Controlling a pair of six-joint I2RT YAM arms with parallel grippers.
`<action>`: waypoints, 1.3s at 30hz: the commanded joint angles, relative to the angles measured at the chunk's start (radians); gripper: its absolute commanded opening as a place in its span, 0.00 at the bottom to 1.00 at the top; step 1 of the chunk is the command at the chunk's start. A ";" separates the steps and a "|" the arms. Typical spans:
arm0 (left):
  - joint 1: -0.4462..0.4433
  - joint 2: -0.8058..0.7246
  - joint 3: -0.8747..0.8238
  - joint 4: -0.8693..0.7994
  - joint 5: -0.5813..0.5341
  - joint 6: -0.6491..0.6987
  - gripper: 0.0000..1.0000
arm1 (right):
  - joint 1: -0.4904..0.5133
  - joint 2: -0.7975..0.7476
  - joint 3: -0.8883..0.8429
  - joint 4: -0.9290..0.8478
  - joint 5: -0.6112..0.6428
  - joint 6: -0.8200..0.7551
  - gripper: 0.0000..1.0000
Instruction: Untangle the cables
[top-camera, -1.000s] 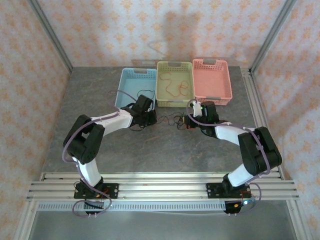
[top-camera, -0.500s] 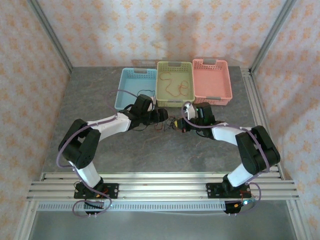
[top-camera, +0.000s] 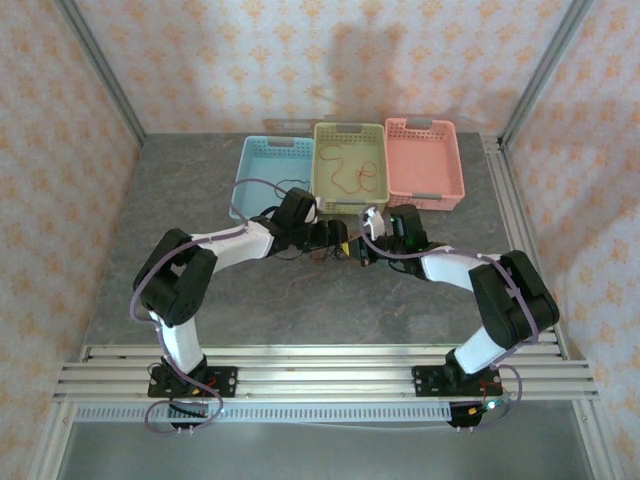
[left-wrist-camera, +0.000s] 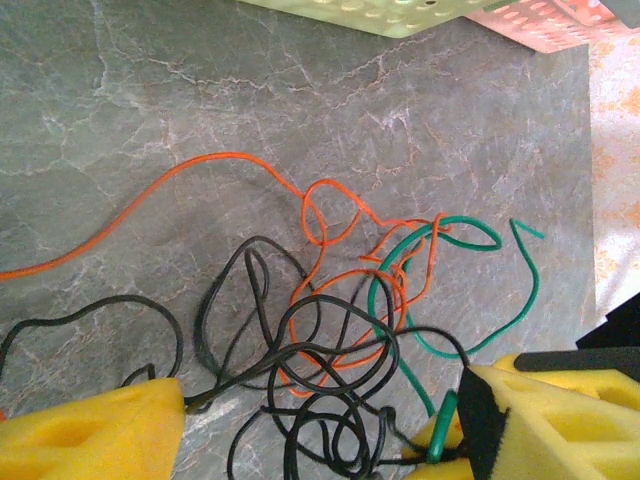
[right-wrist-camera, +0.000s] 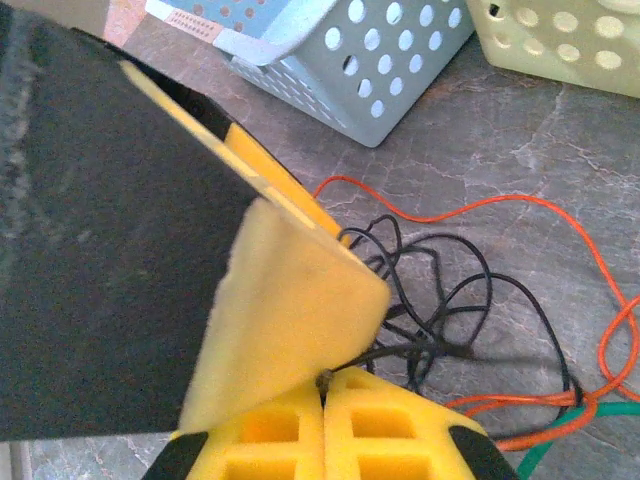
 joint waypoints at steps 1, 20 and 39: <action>-0.017 0.016 0.038 -0.037 0.019 0.028 0.68 | 0.012 0.003 -0.007 0.056 -0.051 -0.035 0.00; -0.016 -0.001 0.028 -0.055 -0.037 0.021 0.00 | 0.013 -0.014 -0.009 0.038 -0.013 -0.047 0.10; 0.018 -0.012 -0.002 -0.024 -0.023 -0.008 0.00 | 0.012 -0.024 -0.022 0.031 -0.041 -0.089 0.38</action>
